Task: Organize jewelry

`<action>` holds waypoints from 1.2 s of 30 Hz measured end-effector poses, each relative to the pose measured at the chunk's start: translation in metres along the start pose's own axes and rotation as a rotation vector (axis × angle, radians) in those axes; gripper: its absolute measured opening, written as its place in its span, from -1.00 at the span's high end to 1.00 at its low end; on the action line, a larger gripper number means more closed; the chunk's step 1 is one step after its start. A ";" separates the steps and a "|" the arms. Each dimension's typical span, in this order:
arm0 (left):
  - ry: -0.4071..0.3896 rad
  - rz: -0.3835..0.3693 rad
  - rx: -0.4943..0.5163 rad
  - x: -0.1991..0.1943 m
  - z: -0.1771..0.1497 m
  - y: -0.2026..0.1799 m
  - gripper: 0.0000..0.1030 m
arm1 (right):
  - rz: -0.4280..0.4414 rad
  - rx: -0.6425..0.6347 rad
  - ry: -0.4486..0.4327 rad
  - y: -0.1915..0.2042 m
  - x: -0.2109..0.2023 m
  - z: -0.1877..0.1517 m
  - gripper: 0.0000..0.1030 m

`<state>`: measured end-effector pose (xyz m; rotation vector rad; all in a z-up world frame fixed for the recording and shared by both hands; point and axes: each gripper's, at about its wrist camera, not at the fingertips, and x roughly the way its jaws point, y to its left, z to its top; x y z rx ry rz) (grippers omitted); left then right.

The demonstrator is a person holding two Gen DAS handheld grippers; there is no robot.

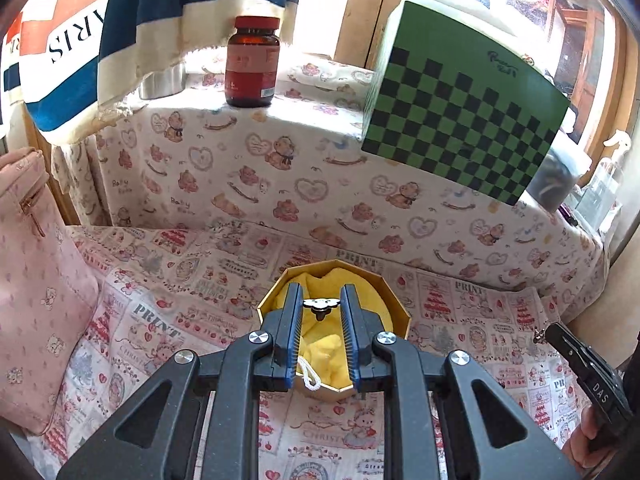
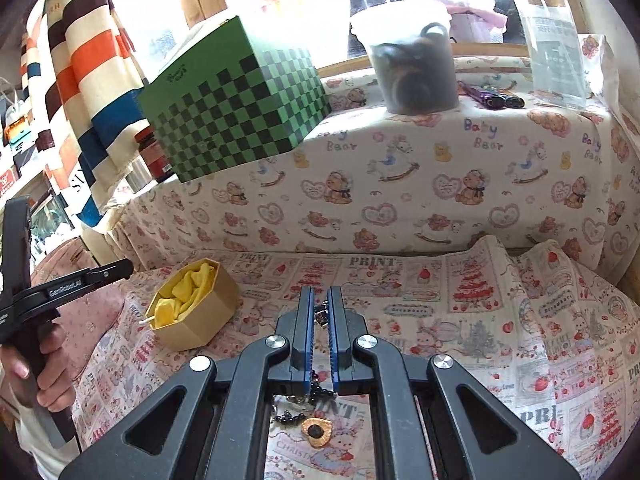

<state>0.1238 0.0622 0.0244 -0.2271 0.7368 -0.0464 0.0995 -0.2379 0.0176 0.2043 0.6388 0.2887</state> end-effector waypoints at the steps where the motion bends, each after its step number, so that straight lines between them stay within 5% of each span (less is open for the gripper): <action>1: 0.015 -0.028 -0.014 0.005 0.001 0.005 0.65 | 0.005 -0.013 -0.009 0.003 -0.002 -0.001 0.86; 8: 0.040 -0.098 -0.039 0.020 0.002 0.015 0.63 | 0.028 -0.037 -0.054 0.020 -0.007 0.003 0.86; 15: -0.051 -0.062 -0.074 -0.006 0.008 0.024 0.31 | 0.077 -0.109 -0.023 0.066 0.010 0.014 0.86; 22: -0.191 0.166 -0.098 -0.038 0.019 0.032 0.19 | 0.171 -0.150 0.055 0.125 0.053 0.022 0.86; 29: -0.198 0.177 -0.125 -0.041 0.025 0.045 0.11 | 0.161 -0.163 0.083 0.157 0.088 0.022 0.84; 31: -0.204 0.178 -0.129 -0.043 0.025 0.046 0.05 | 0.149 -0.161 0.088 0.159 0.091 0.023 0.69; 33: -0.212 0.174 -0.125 -0.045 0.025 0.044 -0.01 | 0.129 -0.155 0.085 0.158 0.089 0.025 0.14; 36: -0.234 0.178 -0.096 -0.051 0.023 0.035 -0.07 | 0.087 -0.163 0.035 0.150 0.073 0.026 0.07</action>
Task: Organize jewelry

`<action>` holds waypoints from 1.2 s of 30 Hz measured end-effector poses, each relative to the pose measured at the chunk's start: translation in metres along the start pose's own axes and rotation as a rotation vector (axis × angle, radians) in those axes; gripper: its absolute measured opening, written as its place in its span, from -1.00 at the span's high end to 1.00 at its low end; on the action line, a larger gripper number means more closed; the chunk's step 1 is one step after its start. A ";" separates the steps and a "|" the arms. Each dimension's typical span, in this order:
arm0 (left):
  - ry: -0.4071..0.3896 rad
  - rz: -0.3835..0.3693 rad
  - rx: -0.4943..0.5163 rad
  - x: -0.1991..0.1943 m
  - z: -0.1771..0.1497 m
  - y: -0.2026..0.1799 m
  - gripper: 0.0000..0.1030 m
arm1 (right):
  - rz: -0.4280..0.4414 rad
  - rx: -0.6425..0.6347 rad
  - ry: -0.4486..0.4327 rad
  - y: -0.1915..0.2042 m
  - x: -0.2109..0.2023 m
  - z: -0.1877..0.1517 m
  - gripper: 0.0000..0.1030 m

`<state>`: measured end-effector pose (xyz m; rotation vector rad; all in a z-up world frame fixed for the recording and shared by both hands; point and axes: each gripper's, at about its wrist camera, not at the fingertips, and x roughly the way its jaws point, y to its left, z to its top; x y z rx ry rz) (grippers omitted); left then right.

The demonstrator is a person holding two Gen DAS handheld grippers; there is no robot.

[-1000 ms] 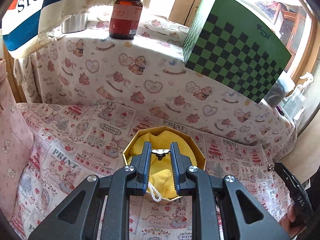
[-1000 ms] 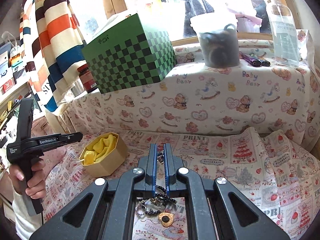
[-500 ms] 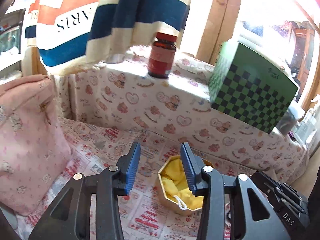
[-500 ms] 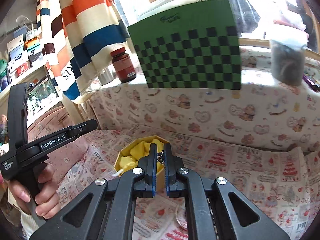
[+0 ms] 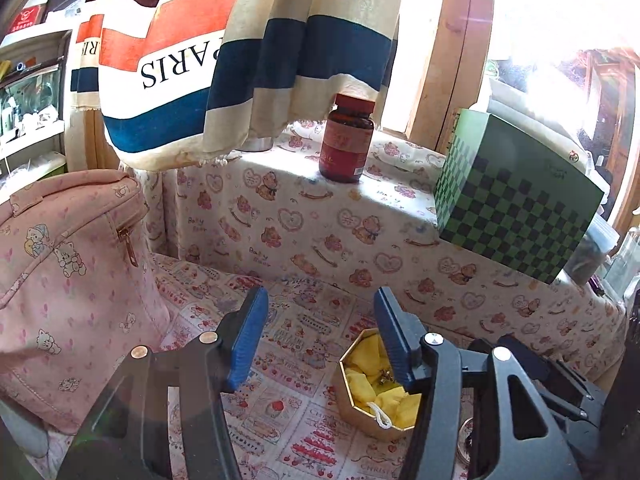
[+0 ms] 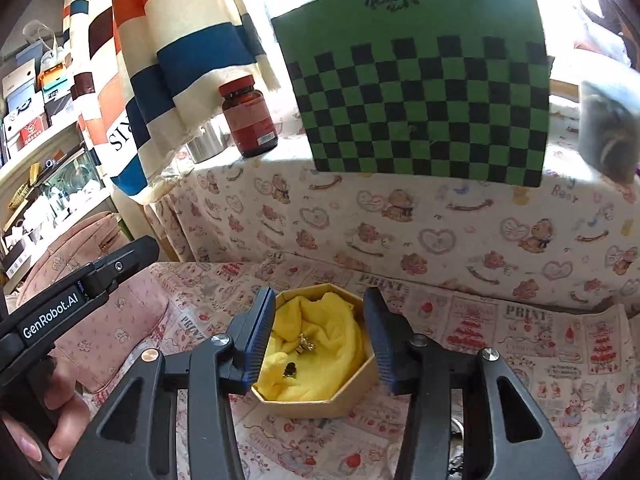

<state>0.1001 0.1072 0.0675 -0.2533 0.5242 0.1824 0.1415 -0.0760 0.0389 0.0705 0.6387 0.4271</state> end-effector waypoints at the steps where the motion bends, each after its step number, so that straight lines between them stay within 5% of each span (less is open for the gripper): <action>1: -0.008 0.001 0.010 -0.002 -0.001 -0.002 -0.12 | -0.011 -0.002 -0.007 -0.004 -0.007 0.000 0.07; 8: -0.076 0.007 0.082 -0.023 -0.008 -0.029 -0.38 | -0.144 -0.012 -0.104 -0.039 -0.076 -0.011 -0.23; 16: -0.142 -0.002 0.216 -0.038 -0.029 -0.074 -0.63 | -0.221 0.036 -0.179 -0.083 -0.127 -0.032 -0.25; 23: -0.132 -0.002 0.279 -0.033 -0.047 -0.096 -0.86 | -0.222 0.098 -0.210 -0.113 -0.134 -0.046 -0.25; 36: -0.115 -0.027 0.367 -0.022 -0.076 -0.124 -0.86 | -0.228 0.213 -0.084 -0.148 -0.104 -0.064 -0.25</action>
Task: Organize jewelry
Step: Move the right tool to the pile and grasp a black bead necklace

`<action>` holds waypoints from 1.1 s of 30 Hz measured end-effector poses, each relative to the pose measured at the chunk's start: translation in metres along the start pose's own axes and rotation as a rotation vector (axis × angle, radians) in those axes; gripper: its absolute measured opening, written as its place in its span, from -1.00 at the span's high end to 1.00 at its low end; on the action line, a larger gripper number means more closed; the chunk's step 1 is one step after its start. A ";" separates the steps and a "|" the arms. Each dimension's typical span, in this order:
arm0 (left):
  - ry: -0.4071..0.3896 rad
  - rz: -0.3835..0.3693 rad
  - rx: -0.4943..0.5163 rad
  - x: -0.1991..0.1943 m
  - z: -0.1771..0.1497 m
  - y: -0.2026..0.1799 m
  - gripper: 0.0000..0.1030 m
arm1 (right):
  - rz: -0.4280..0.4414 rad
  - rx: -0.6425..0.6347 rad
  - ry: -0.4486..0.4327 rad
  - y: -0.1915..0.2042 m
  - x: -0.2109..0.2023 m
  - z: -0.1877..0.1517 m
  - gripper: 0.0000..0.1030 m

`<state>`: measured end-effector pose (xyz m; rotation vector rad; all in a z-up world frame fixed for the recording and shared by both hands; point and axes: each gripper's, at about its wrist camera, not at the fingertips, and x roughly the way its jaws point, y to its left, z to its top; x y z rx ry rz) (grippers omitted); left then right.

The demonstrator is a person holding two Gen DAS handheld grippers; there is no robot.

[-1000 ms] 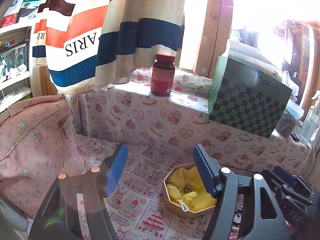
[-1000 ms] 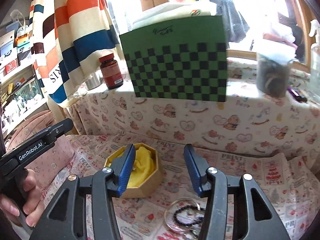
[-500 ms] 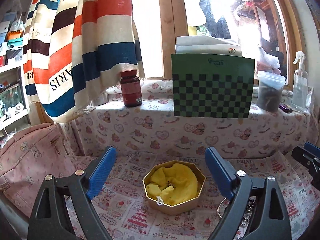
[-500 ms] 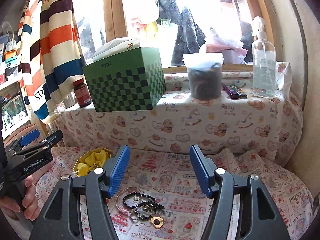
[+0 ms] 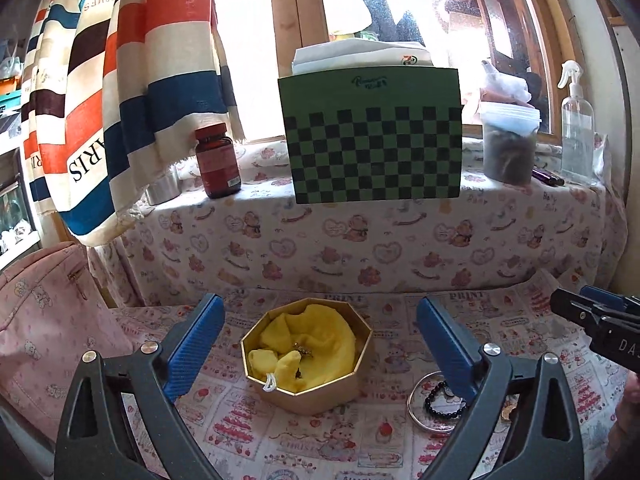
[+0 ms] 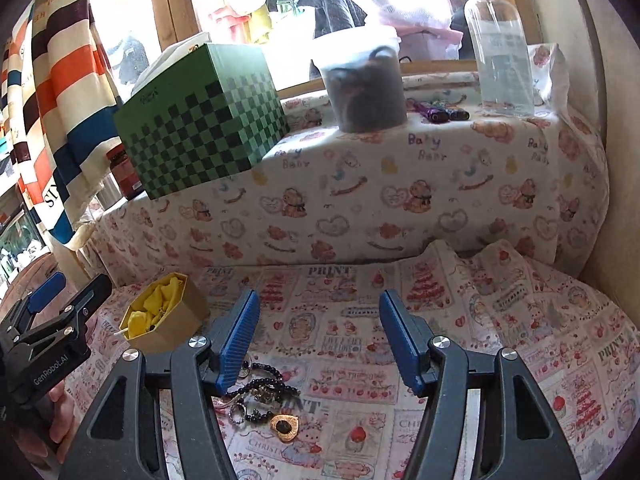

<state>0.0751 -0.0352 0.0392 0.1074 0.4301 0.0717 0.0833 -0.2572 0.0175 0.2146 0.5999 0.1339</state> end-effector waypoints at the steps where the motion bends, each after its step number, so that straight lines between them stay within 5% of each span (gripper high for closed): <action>1: 0.002 0.007 0.009 0.001 -0.001 -0.002 -0.86 | -0.004 0.004 0.014 0.000 0.003 -0.001 -0.25; 5: 0.006 0.004 0.001 0.002 -0.002 -0.002 -0.86 | -0.022 0.014 0.058 0.000 0.012 -0.006 -0.25; 10: -0.048 0.056 -0.008 -0.003 -0.002 0.001 -0.86 | 0.016 -0.055 0.285 0.015 0.042 -0.024 -0.25; 13: -0.106 0.090 -0.028 -0.011 0.000 0.005 -0.86 | 0.081 -0.040 0.344 0.022 0.052 -0.033 -0.25; 19: -0.195 0.098 -0.146 -0.026 0.005 0.029 -0.94 | 0.137 0.029 0.377 0.018 0.066 -0.039 -0.08; 28: -0.177 0.065 -0.153 -0.025 0.004 0.028 -0.94 | 0.122 -0.026 0.374 0.028 0.072 -0.042 0.33; 32: -0.182 0.058 -0.131 -0.026 0.003 0.023 -0.94 | 0.147 -0.036 0.348 0.029 0.069 -0.041 0.88; 33: -0.174 0.043 -0.136 -0.025 0.004 0.023 -0.94 | 0.131 -0.046 0.342 0.030 0.068 -0.041 0.88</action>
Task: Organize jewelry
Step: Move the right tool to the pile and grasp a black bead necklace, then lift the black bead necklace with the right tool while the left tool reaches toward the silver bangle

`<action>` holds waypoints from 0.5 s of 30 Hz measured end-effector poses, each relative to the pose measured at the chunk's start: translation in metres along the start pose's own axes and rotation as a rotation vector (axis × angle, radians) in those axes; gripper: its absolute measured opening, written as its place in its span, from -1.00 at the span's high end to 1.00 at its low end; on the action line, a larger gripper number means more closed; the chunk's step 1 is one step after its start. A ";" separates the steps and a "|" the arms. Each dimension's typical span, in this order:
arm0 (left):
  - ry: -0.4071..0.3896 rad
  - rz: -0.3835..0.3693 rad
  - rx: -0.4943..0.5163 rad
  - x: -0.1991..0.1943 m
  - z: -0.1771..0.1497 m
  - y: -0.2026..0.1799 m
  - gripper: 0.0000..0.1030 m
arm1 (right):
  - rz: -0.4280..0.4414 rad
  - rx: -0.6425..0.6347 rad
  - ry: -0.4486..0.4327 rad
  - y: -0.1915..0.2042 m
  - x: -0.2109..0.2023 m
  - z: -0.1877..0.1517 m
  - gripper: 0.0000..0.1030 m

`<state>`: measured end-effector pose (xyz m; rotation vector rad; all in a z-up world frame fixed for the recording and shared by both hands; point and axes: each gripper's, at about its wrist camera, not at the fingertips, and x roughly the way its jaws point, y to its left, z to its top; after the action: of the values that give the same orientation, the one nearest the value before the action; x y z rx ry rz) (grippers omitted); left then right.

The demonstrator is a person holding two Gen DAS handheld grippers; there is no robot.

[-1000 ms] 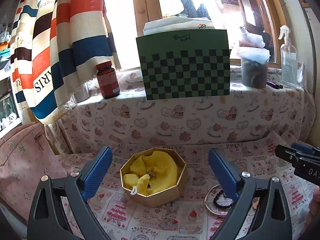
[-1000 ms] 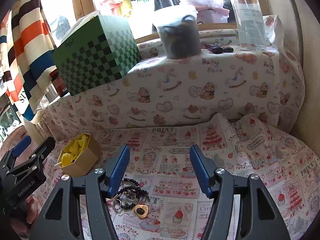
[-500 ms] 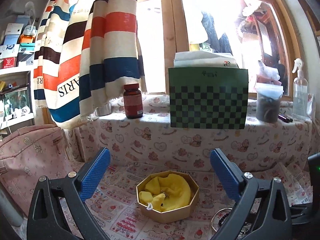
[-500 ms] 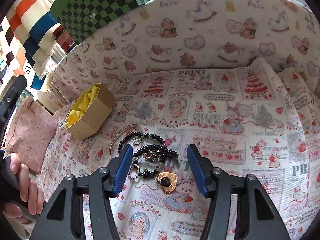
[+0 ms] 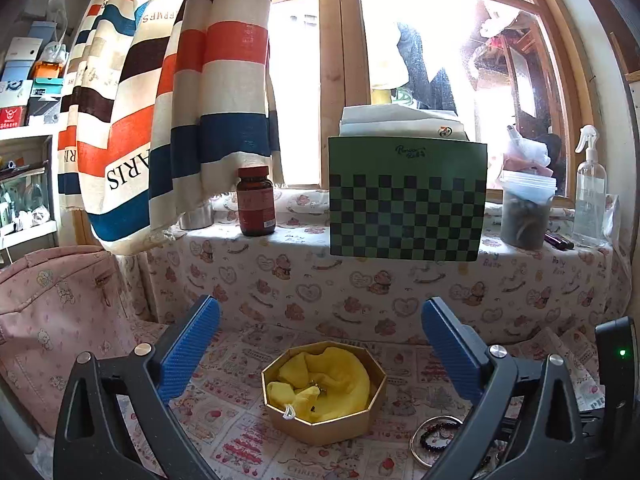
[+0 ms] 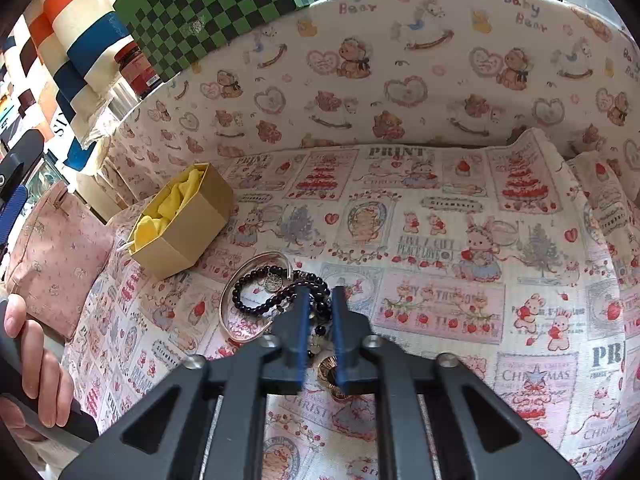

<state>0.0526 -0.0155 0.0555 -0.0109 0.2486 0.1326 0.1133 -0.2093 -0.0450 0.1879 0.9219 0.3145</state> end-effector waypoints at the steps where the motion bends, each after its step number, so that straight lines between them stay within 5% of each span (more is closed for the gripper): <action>1: 0.009 -0.016 -0.011 0.000 0.000 0.001 -0.94 | -0.011 -0.005 -0.009 0.000 -0.002 0.000 0.88; 6: 0.015 -0.028 -0.027 0.000 0.001 0.002 -0.95 | 0.003 -0.001 -0.101 -0.001 -0.023 0.004 0.88; 15: 0.037 -0.039 0.003 0.002 -0.003 -0.005 -0.95 | -0.012 -0.048 -0.408 0.005 -0.094 0.007 0.88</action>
<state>0.0546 -0.0204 0.0522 -0.0150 0.2851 0.0935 0.0647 -0.2369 0.0309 0.1931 0.5114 0.2736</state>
